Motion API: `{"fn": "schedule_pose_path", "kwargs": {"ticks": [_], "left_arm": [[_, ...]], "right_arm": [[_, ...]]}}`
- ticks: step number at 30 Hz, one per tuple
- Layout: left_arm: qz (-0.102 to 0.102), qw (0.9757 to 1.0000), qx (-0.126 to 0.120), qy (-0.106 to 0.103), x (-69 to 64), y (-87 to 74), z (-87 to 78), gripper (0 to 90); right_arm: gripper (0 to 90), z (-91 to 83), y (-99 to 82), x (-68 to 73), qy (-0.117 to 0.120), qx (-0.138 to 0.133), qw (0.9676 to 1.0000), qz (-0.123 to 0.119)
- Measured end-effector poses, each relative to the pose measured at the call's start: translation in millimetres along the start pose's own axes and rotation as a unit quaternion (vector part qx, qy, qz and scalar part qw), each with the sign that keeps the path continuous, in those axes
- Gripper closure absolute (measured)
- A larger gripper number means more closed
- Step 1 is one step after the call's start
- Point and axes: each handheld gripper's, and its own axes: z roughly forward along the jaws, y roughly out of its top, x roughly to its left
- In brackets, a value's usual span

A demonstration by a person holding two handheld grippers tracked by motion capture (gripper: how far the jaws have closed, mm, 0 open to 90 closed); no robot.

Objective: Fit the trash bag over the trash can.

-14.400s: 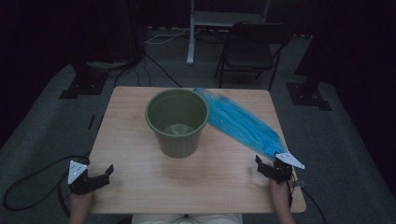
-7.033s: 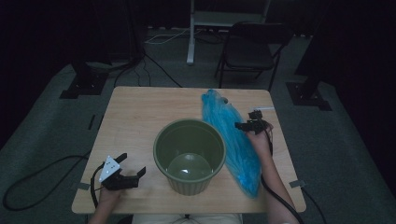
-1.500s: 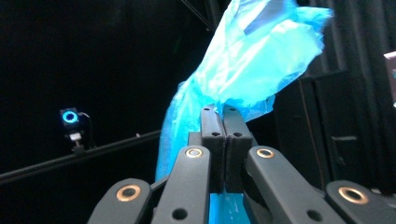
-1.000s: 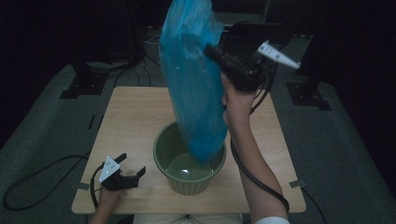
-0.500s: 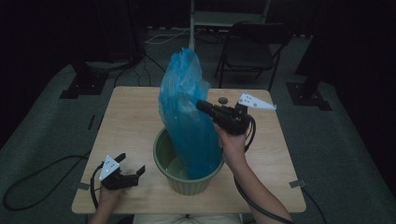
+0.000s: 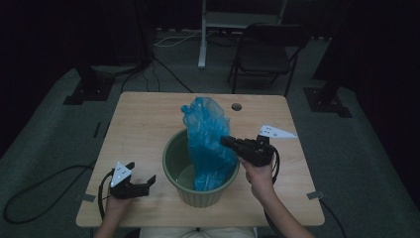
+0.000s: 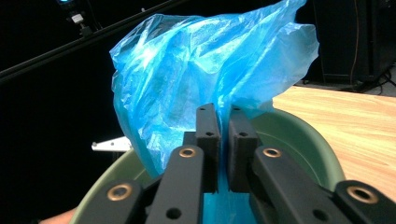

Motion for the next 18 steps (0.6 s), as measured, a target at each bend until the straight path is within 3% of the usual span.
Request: {"fn": "schedule_pose_path", "kwargs": {"ticks": [4,6,8,11,12,14,15,16,18], "left_arm": [[-0.006,0.9999,-0.009,-0.007,1.4,9.6,-5.4,0.3],[-0.023,0.9994,-0.014,-0.020,1.6,22.3,-11.2,0.3],[-0.027,0.9989,-0.019,-0.033,0.3,35.6,-16.0,0.3],[-0.026,0.9990,-0.018,-0.032,-1.0,48.5,-19.5,0.3],[-0.022,0.9986,-0.028,-0.038,-1.8,64.8,-23.7,0.3],[-0.019,0.9987,-0.033,-0.034,-2.7,71.5,-25.4,0.2],[-0.014,0.9989,-0.033,-0.029,-3.4,83.0,-26.9,0.3],[-0.015,0.9994,-0.014,-0.028,-3.1,90.7,-26.6,0.3],[-0.015,0.9994,-0.014,-0.028,-3.1,90.7,-26.6,0.3]], "right_arm": [[73.4,-2.7,3.4,-3.7,-0.005,0.005,1.0000,0.004],[61.4,-2.9,7.4,-6.4,-0.010,0.009,0.9998,0.012],[59.7,-1.0,13.0,-9.4,-0.017,0.029,0.9993,0.018],[55.3,4.0,19.8,-14.2,-0.038,0.056,0.9976,0.015],[55.5,5.3,21.0,-16.8,-0.043,0.058,0.9973,0.016],[55.3,6.6,22.1,-20.0,-0.048,0.058,0.9969,0.019],[54.1,9.0,23.6,-24.2,-0.046,0.058,0.9968,0.029],[53.8,10.3,24.3,-25.1,-0.047,0.060,0.9966,0.031],[53.3,12.4,25.4,-26.1,-0.048,0.062,0.9964,0.032]]}}
